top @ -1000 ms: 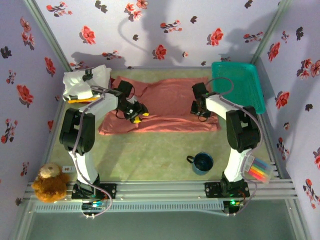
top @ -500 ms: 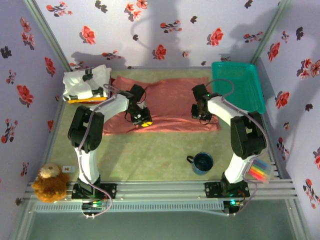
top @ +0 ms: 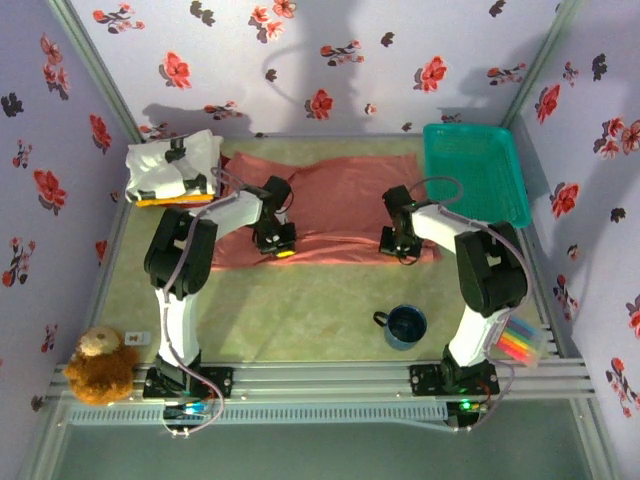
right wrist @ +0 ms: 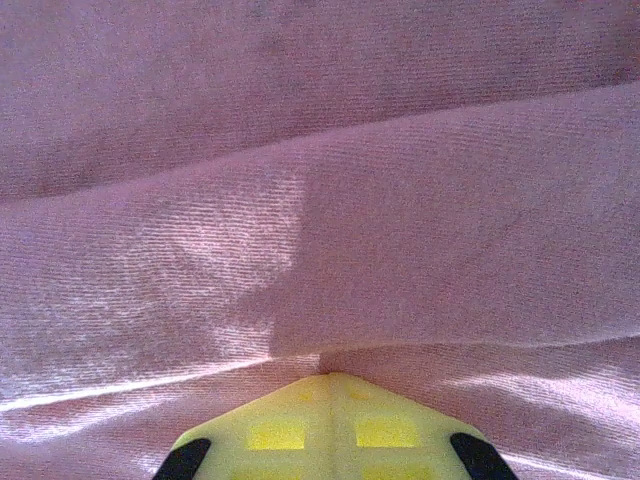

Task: Fold and stack the t-shirts

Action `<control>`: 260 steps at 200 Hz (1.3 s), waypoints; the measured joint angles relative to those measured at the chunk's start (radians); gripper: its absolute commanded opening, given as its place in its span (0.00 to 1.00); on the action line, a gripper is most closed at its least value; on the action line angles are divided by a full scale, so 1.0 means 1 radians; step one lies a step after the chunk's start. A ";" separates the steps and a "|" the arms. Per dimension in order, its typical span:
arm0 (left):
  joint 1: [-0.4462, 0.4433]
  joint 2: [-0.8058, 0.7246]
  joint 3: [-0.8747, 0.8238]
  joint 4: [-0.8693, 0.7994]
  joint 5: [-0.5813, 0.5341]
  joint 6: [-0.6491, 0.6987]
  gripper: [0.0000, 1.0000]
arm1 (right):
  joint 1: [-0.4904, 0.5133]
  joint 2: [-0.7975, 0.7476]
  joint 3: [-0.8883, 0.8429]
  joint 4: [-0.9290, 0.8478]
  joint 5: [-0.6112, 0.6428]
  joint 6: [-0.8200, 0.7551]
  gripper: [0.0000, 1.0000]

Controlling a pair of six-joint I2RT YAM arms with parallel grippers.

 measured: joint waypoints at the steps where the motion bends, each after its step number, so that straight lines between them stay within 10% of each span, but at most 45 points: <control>1: 0.000 -0.002 -0.004 0.003 0.000 0.000 0.09 | 0.000 -0.001 -0.002 0.001 0.000 0.000 0.00; 70: -0.007 -0.146 -0.220 0.086 0.015 -0.016 0.09 | 0.048 -0.192 -0.222 0.006 -0.043 0.094 0.01; 119: -0.038 -0.209 -0.298 0.087 0.023 -0.060 0.18 | 0.089 -0.314 -0.315 -0.061 -0.080 0.163 0.20; 153: -0.061 -0.209 -0.216 0.018 0.022 -0.069 0.25 | 0.077 -0.371 -0.254 -0.166 -0.070 0.165 0.35; 260: -0.241 -0.013 0.122 -0.010 0.137 -0.098 0.47 | -0.065 -0.393 -0.191 -0.195 -0.082 0.133 0.38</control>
